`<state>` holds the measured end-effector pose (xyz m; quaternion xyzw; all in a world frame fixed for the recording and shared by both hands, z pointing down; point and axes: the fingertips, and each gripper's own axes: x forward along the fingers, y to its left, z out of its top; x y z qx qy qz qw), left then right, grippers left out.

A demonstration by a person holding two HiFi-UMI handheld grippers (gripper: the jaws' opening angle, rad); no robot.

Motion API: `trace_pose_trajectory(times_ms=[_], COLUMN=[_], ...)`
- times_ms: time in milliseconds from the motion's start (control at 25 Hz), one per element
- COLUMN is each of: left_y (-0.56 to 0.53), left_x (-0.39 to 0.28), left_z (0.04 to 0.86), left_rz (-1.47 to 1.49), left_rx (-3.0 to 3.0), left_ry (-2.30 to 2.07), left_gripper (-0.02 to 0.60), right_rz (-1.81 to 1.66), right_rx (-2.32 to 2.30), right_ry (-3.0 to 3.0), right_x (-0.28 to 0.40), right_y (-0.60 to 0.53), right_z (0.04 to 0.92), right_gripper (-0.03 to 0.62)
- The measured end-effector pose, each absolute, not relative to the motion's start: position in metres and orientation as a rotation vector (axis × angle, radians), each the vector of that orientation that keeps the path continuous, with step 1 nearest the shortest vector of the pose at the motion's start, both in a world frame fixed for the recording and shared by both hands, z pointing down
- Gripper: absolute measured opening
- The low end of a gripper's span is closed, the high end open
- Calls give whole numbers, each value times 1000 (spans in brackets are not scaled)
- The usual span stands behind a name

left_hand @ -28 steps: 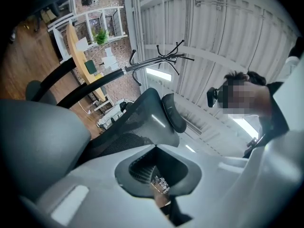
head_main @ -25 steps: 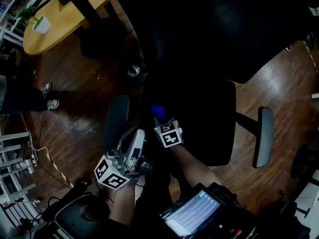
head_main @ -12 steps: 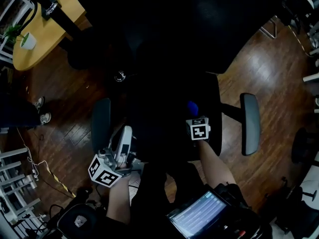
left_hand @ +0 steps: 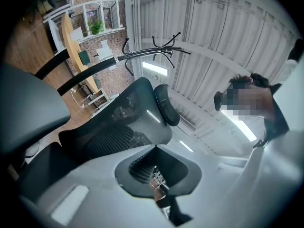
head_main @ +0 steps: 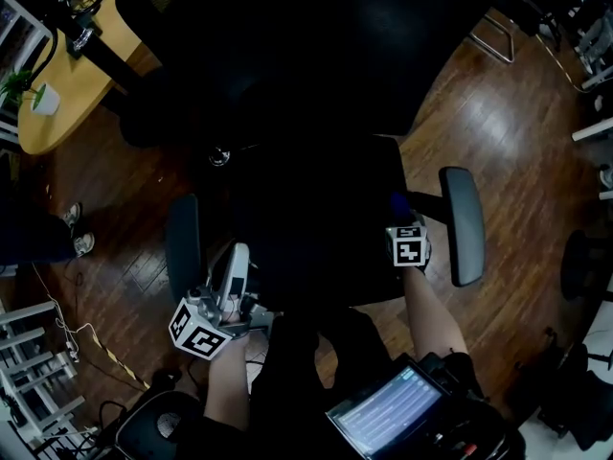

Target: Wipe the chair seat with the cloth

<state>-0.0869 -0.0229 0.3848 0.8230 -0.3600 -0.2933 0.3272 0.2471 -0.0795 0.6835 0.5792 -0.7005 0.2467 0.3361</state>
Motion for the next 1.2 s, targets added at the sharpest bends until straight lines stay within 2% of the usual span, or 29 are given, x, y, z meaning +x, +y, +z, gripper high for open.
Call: trace_pose_trajectory(times_ms=[200,320,720,840,1040,1200], left_y=[-20,-19,-15,-13,-9,-11], left_x=[-89,-93,-110,-117,-124,-121], left_z=[386,387,384,385,390,397], left_rz=[-779,-788,-782,-784,-779,-777], left_rx=[2152,2151,2154,2148,2143,2136], left_ry=[-953,-959,-1005,-1015,-1014,-997], left_gripper=[-8,-8,-8,-8,-8,-8], right_rz=[680,712,870,864,805,794], right_rx=[1532,1478,951,801,802,908], right_ry=[-1822,-1890,-2331,-2334,-2334,-2307], right_x=[244,204,-87,-140,-140,-103], right_y=[-78,-73,-19,11,17,3], right_z=[681,679,662,675,686,694], right_gripper=[44,44,44,44,44,44])
